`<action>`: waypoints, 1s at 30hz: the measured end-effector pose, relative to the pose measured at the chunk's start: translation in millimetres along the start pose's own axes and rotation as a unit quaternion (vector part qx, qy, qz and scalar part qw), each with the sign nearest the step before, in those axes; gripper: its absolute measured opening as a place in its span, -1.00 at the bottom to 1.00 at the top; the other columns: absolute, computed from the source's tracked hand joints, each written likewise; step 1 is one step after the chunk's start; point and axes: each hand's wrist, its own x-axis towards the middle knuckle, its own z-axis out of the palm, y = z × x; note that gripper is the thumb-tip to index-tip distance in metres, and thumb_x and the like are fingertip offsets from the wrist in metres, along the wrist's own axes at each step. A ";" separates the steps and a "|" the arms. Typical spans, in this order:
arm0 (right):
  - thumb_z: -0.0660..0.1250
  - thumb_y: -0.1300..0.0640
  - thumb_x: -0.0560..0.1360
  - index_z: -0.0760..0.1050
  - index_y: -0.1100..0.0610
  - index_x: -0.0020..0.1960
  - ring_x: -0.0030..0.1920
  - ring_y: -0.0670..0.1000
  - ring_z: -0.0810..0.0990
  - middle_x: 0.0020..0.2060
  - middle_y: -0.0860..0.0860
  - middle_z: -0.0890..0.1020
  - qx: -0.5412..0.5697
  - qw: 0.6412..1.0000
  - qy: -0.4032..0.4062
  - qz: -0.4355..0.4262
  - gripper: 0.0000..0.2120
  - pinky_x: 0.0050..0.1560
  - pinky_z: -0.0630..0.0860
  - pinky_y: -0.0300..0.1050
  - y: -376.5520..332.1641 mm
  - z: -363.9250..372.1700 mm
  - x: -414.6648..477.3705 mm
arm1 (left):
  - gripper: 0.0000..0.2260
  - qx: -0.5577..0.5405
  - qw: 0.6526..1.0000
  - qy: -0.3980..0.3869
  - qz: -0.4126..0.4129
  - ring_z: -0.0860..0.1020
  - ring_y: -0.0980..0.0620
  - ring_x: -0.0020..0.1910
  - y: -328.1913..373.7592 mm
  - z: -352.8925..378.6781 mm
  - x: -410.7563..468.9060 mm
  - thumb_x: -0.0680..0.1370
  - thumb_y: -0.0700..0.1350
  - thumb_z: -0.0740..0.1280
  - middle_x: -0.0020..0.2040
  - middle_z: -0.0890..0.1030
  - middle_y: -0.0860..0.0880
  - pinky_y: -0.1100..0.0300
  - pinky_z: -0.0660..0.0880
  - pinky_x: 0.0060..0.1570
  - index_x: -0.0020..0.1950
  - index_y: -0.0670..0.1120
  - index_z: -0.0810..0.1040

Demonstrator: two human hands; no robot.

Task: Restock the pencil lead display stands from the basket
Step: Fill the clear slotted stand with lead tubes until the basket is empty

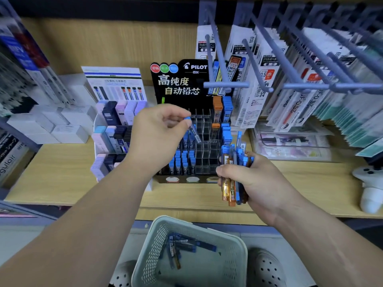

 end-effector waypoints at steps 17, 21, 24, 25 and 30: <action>0.52 0.27 0.41 0.57 0.15 -0.06 -0.32 0.04 0.60 -0.27 0.16 0.62 -0.009 1.000 -0.015 0.001 -0.83 -0.34 0.45 -0.05 -3.2 -24.7 -5.7 | -0.86 0.167 0.964 -0.206 0.015 0.57 0.25 -0.37 0.6 -0.4 3.1 0.45 -0.21 0.53 -0.36 0.64 0.19 0.42 0.46 -0.31 -0.19 0.03 0.70; 0.56 0.17 0.30 0.58 0.11 -0.08 -0.25 0.09 0.59 -0.26 0.14 0.62 -0.012 1.000 -0.011 -0.001 -0.76 -0.28 0.43 -0.01 -3.9 -23.8 -6.5 | -0.87 0.212 0.956 -0.201 0.032 0.59 0.25 -0.31 -7.6 1.2 -0.4 0.46 -0.19 0.52 -0.33 0.63 0.15 0.47 0.47 -0.28 -0.17 0.05 0.69; 0.55 0.24 0.37 0.59 0.09 -0.12 -0.22 0.13 0.58 -0.27 0.14 0.60 -0.006 1.000 -0.004 -0.003 -0.82 -0.20 0.42 0.07 -2.7 -24.2 -6.2 | -0.89 0.223 0.955 -0.194 0.040 0.60 0.24 -0.26 -12.8 2.5 -3.0 0.48 -0.20 0.51 -0.29 0.63 0.16 0.48 0.47 -0.25 -0.12 0.01 0.70; 0.56 0.23 0.36 0.59 0.09 -0.14 -0.22 0.14 0.58 -0.28 0.14 0.60 -0.007 1.000 -0.003 -0.004 -0.83 -0.18 0.43 0.09 -2.5 -23.9 -6.6 | -0.90 0.225 0.954 -0.191 0.044 0.60 0.24 -0.25 -14.1 2.7 -4.2 0.48 -0.21 0.51 -0.28 0.63 0.17 0.49 0.47 -0.25 -0.11 0.00 0.70; 0.51 0.29 0.42 0.58 0.13 -0.10 -0.22 0.16 0.58 -0.30 0.11 0.62 -0.007 1.000 -0.002 -0.008 -0.85 -0.17 0.43 0.13 -1.4 -20.0 -7.3 | -0.89 0.258 0.941 -0.180 0.125 0.58 0.21 -0.25 -22.3 5.4 -11.3 0.46 -0.25 0.49 -0.24 0.58 0.18 0.51 0.42 -0.22 -0.11 -0.05 0.70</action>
